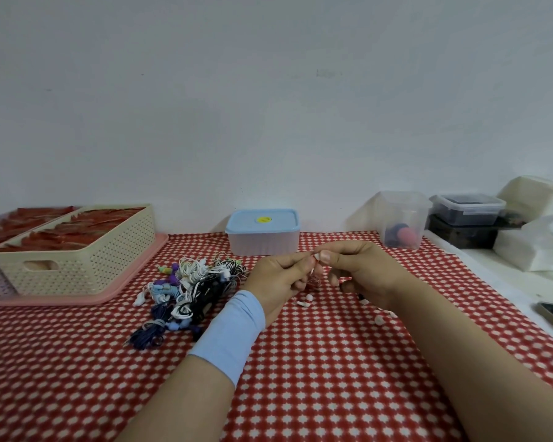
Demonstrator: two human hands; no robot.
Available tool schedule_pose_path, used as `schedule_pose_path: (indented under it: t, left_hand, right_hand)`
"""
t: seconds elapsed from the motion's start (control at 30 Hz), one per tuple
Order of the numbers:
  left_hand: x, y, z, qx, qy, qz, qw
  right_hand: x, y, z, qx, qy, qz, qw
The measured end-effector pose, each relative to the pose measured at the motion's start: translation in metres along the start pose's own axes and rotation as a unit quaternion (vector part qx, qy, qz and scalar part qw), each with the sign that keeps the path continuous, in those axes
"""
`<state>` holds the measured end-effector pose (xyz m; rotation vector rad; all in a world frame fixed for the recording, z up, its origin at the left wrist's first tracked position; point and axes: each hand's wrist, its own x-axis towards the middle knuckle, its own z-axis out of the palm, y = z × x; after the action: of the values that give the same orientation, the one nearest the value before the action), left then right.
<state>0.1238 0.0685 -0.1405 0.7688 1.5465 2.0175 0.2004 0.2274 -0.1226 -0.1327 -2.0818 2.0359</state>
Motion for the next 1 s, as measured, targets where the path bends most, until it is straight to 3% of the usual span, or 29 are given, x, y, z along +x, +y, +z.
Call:
schedule_pose_path:
  t: [0.13,0.33,0.53,1.0]
  left_hand:
    - [0.001,-0.001,0.001,-0.018,0.028,-0.006,0.999]
    - [0.001,0.002,-0.006,0.085,0.064,0.016,0.994]
    - [-0.001,0.004,-0.010,0.106,0.034,0.008,0.994]
    - [-0.001,0.003,-0.012,0.192,0.026,0.043,0.980]
  right_hand:
    - [-0.001,-0.001,0.007,0.004,0.039,-0.029,0.999]
    - [-0.005,-0.001,0.010,-0.070,0.061,-0.072,0.993]
    - [-0.008,-0.003,0.006,-0.047,0.017,-0.033,0.998]
    - [-0.006,-0.004,0.005,-0.047,0.004,0.020,0.999]
